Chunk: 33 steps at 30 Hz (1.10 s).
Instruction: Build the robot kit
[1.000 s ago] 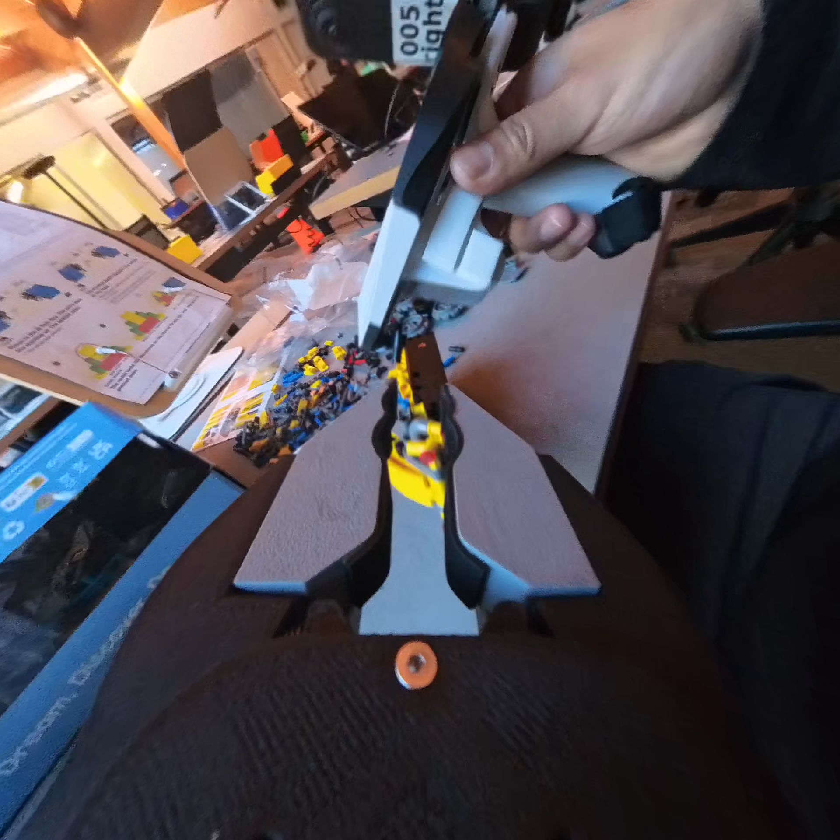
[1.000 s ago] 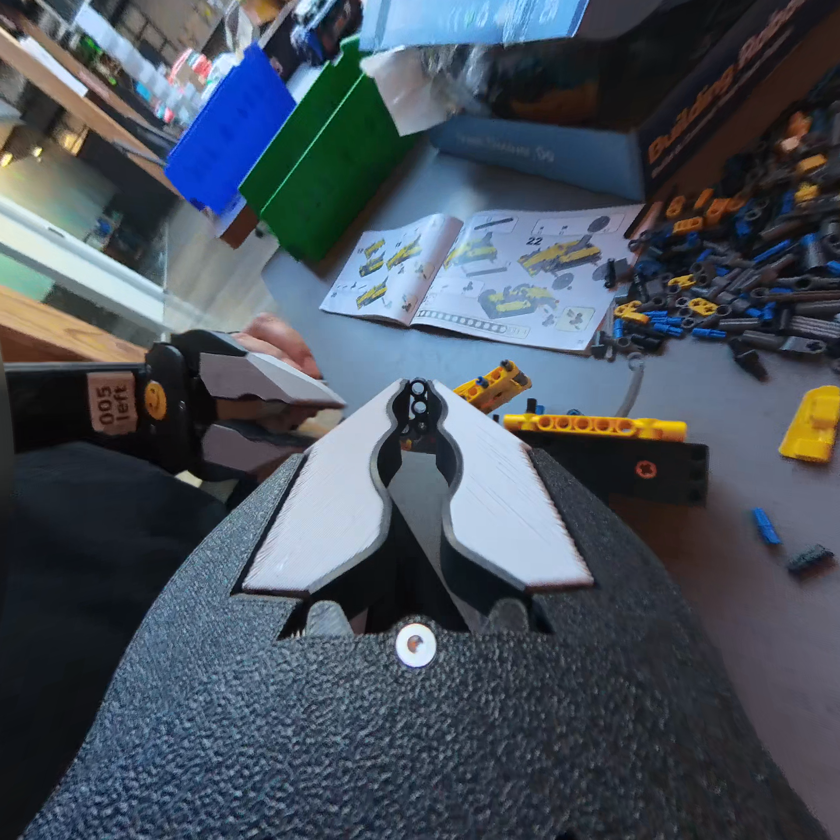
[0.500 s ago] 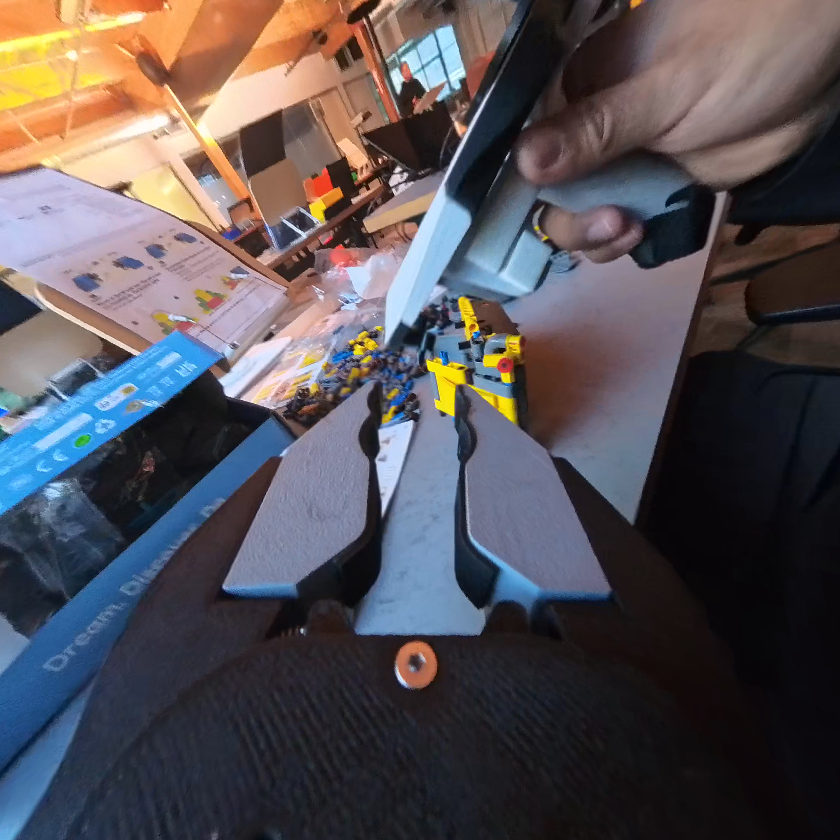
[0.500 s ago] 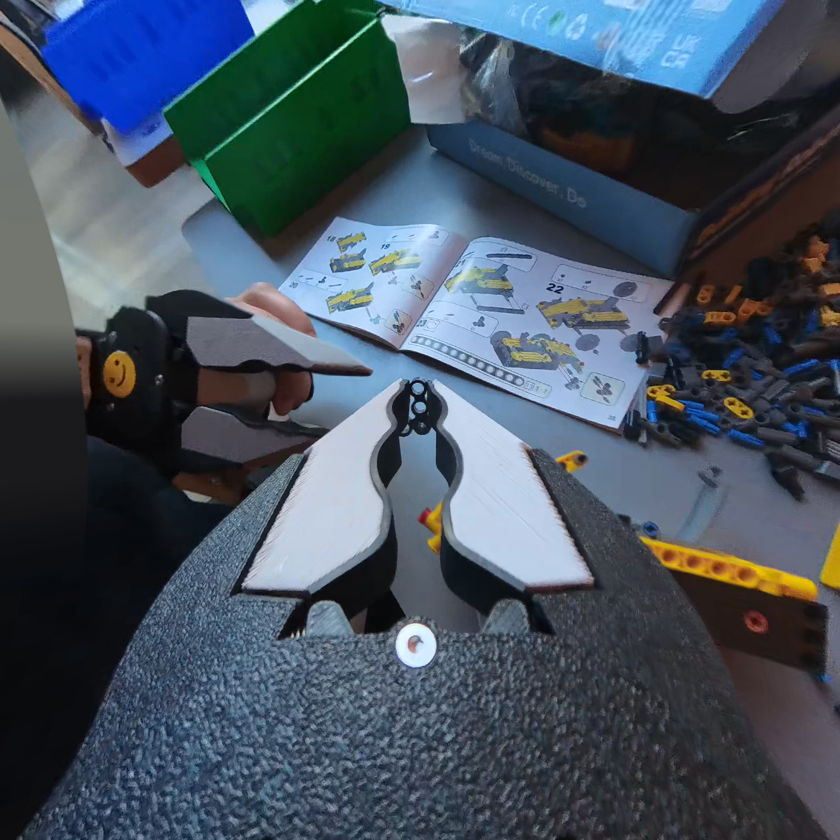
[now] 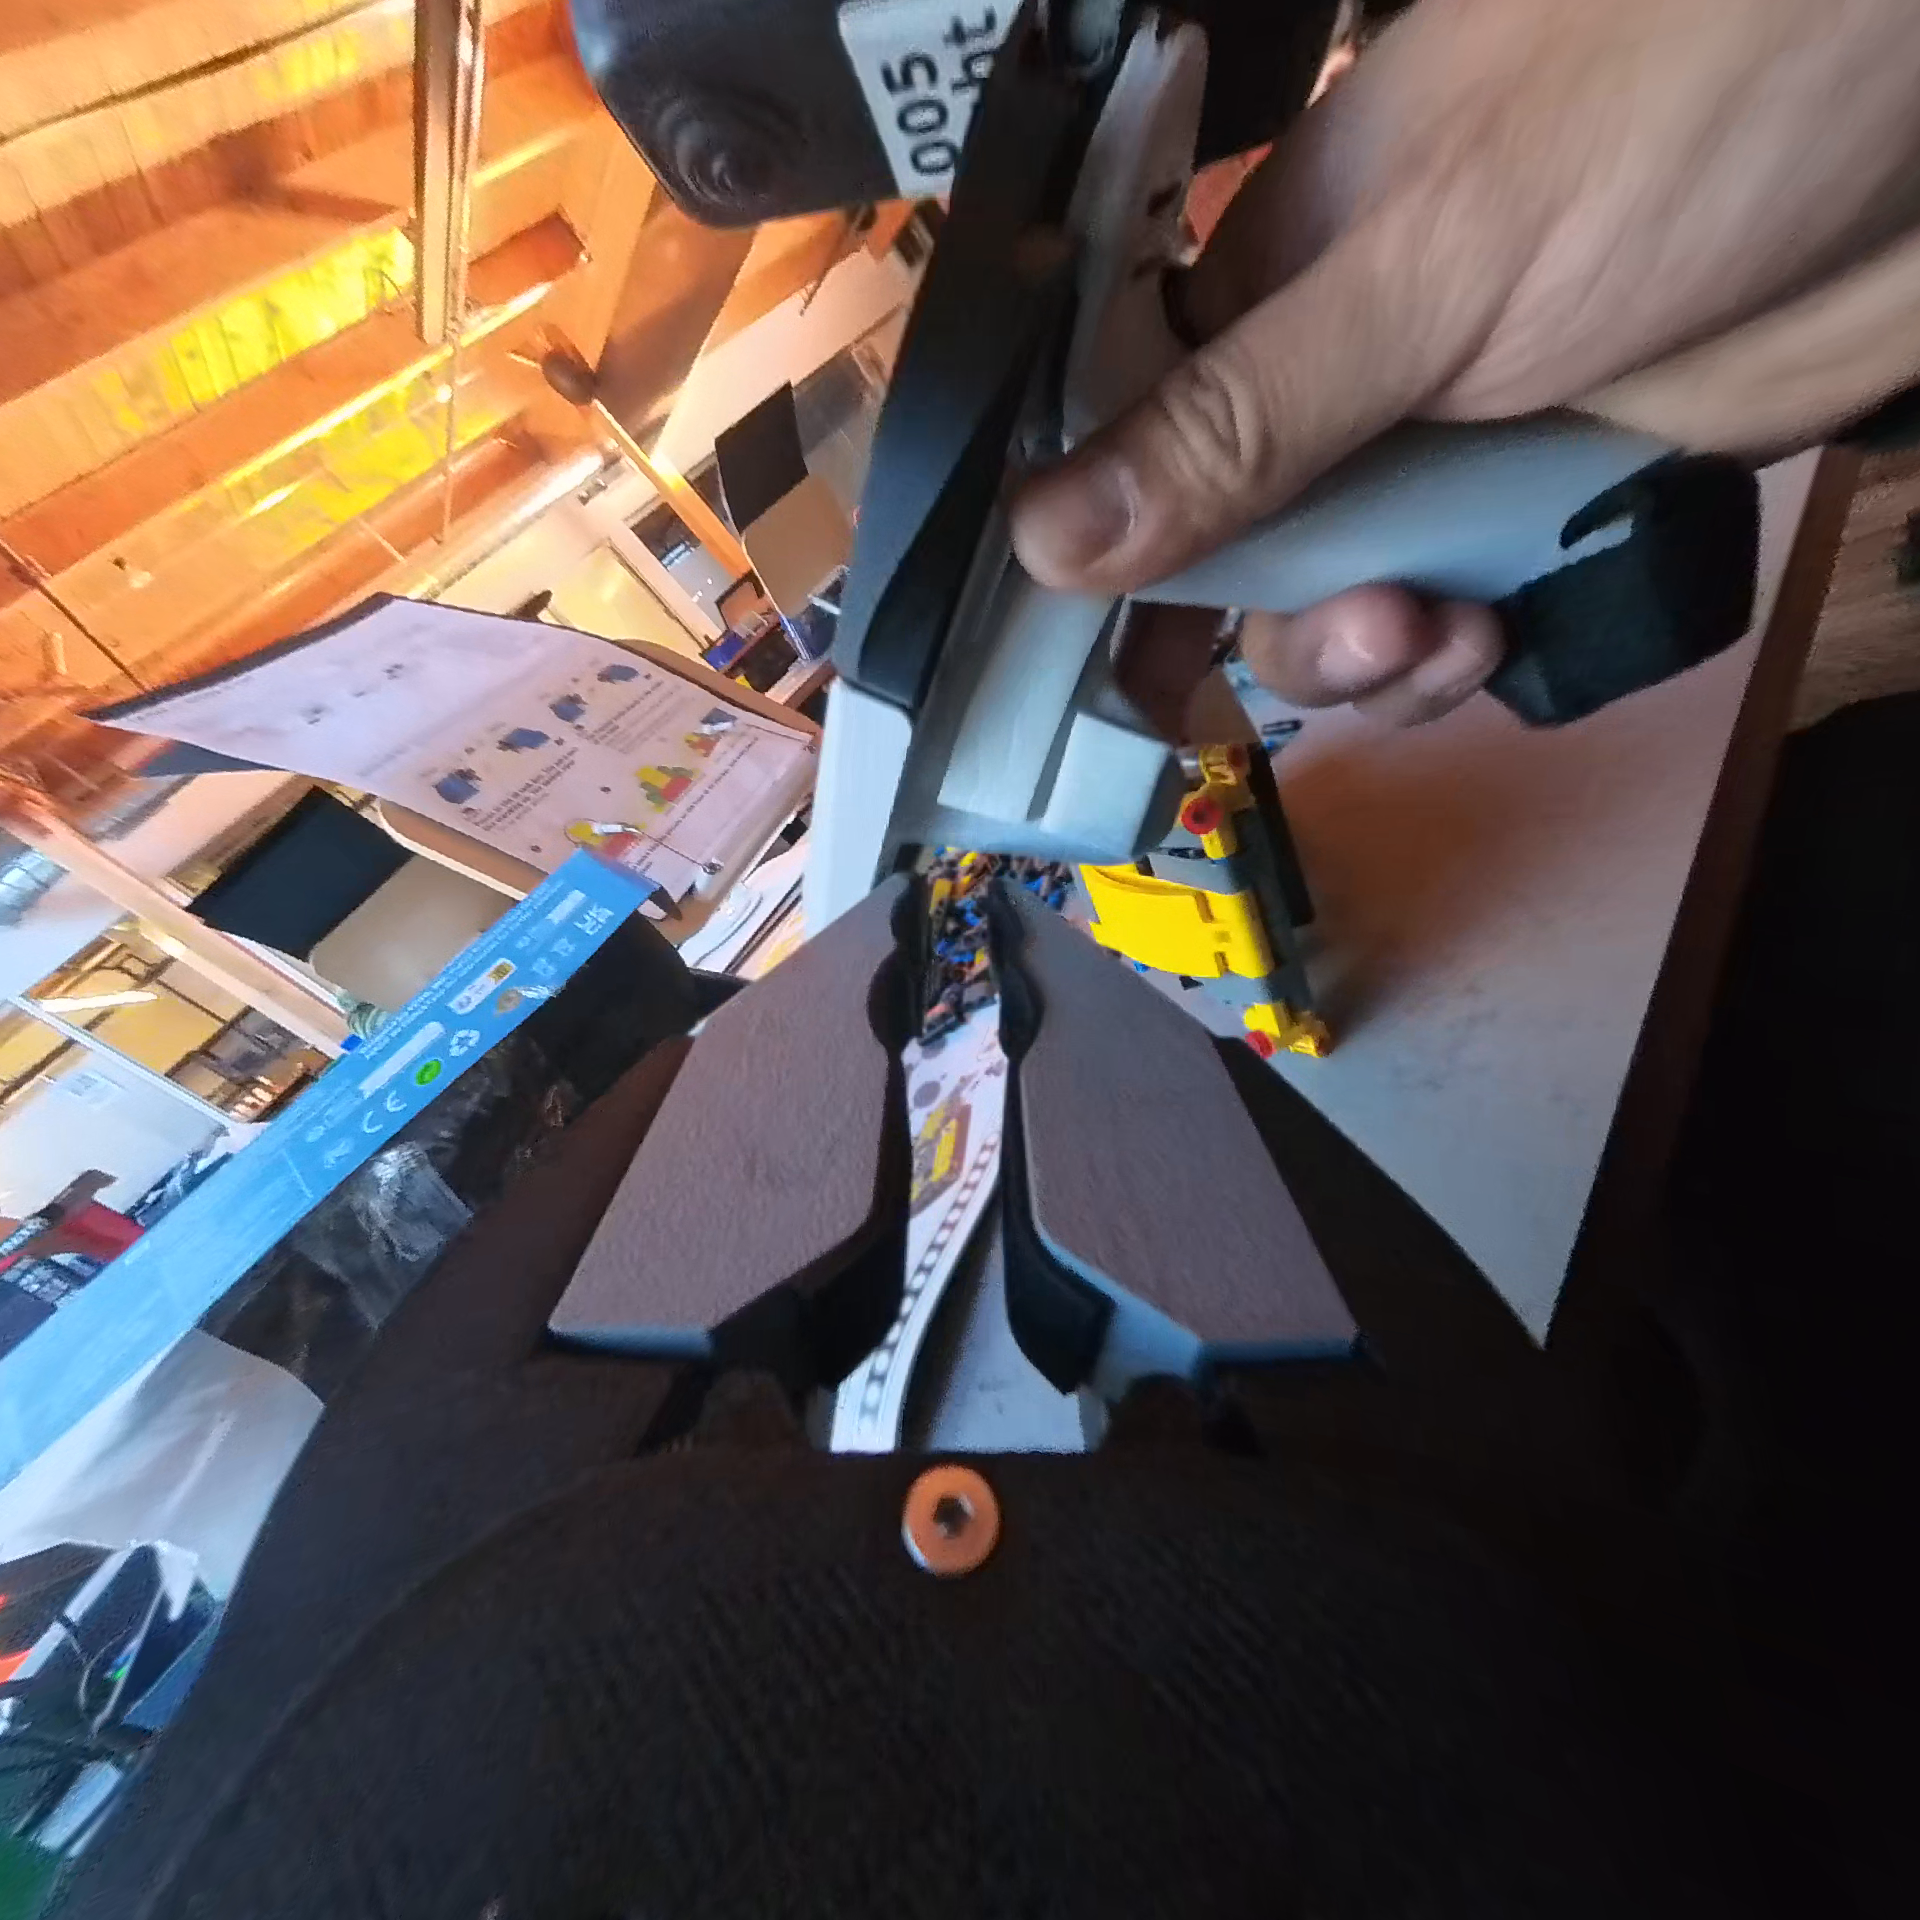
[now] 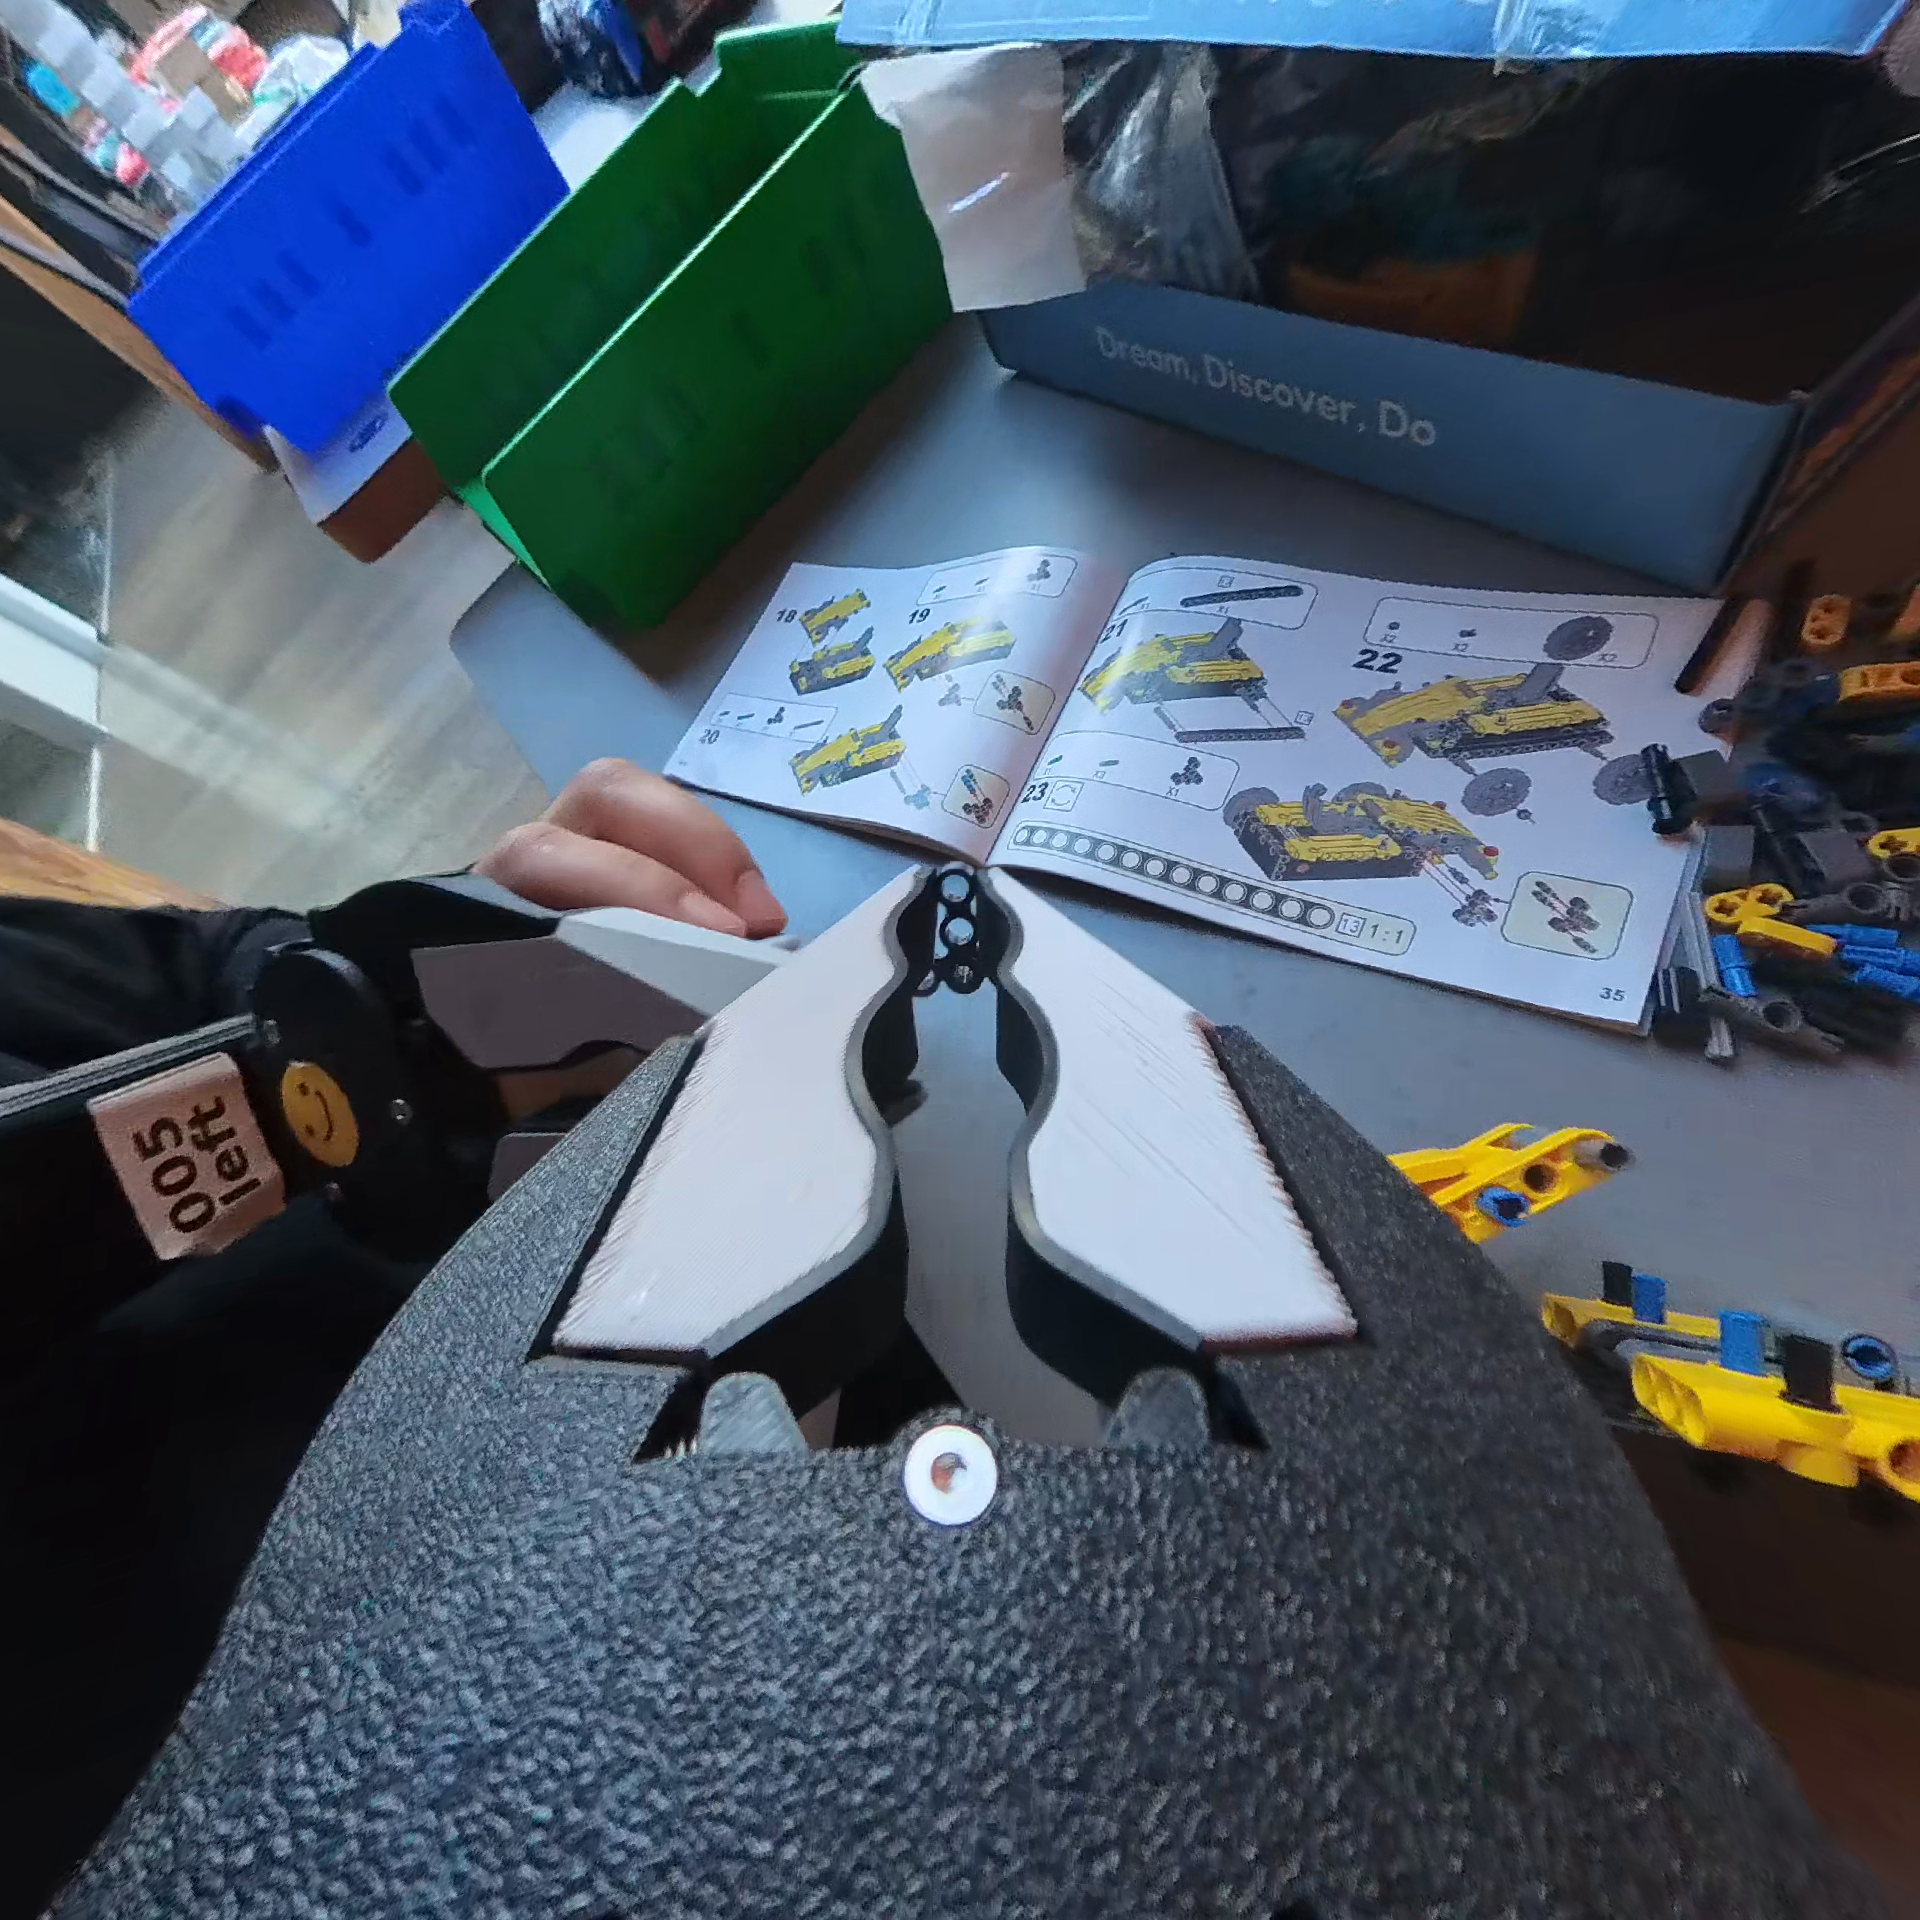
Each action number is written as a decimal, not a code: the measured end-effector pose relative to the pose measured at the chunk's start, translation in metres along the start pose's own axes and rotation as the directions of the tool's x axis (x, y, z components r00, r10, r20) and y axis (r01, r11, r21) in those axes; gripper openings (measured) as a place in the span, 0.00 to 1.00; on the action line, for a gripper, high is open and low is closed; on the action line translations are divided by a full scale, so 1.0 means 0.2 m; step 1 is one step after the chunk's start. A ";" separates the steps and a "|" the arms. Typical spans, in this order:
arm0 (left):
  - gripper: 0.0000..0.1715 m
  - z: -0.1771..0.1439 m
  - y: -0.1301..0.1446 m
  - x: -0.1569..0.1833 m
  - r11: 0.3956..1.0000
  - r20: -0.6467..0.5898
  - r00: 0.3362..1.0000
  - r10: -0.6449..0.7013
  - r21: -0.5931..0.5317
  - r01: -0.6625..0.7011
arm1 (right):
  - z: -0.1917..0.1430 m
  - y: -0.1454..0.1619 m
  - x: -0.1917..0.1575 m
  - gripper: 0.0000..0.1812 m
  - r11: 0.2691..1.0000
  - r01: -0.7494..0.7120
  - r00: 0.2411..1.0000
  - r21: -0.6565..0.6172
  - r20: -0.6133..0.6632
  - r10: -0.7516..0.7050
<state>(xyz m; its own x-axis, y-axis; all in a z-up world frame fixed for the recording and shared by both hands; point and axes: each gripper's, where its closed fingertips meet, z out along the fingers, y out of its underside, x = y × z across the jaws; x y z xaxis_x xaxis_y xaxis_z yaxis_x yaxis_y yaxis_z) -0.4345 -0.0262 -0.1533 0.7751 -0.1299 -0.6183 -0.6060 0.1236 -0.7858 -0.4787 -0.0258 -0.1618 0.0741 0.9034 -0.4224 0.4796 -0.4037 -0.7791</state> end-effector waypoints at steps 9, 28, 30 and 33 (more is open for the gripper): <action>0.06 0.00 0.06 -0.04 0.994 0.001 0.994 -0.112 -0.021 0.112 | -0.07 -0.05 0.02 0.04 0.989 -0.107 0.993 0.101 0.069 0.101; 0.04 -0.04 0.06 -0.10 0.996 0.026 0.996 -0.085 -0.009 0.085 | 0.04 -0.05 -0.03 0.04 0.991 -0.110 0.993 0.082 0.047 0.106; 0.05 -0.05 0.06 -0.12 0.996 0.055 0.995 -0.082 -0.014 0.082 | 0.03 -0.07 -0.03 0.04 0.988 -0.119 0.992 0.102 0.054 0.114; 0.06 -0.05 0.09 -0.13 0.992 0.051 0.992 -0.116 -0.035 0.118 | -0.01 -0.09 -0.05 0.04 0.982 -0.136 0.987 0.132 0.102 0.123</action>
<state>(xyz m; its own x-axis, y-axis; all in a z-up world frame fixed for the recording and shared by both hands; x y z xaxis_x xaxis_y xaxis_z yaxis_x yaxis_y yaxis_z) -0.4672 -0.0300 -0.1514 0.8483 -0.0928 -0.5213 -0.5164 0.0732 -0.8532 -0.4865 -0.0282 -0.1426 0.0426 0.8275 -0.5599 0.3451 -0.5381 -0.7690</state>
